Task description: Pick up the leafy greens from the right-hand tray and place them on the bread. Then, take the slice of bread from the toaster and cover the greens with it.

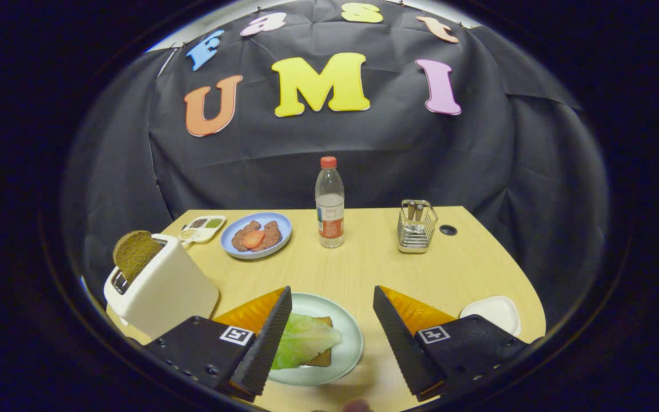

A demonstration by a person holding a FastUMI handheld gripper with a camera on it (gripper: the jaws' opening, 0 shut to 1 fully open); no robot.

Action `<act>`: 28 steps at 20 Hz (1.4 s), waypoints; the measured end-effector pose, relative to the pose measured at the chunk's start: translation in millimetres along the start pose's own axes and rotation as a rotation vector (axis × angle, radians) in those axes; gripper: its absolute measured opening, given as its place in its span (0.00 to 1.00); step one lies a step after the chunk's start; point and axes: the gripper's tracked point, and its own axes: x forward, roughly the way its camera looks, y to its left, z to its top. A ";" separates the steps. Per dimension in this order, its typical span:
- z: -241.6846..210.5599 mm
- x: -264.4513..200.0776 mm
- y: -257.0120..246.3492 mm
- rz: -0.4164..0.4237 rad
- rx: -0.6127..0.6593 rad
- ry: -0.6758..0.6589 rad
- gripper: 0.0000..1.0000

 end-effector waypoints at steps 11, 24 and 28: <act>72.3 -92.5 -12.4 0.017 -0.064 -0.178 0.95; 45.3 -86.7 244.9 0.115 -0.036 -0.128 0.96; 18.8 -61.3 273.4 0.080 -0.052 -0.090 0.96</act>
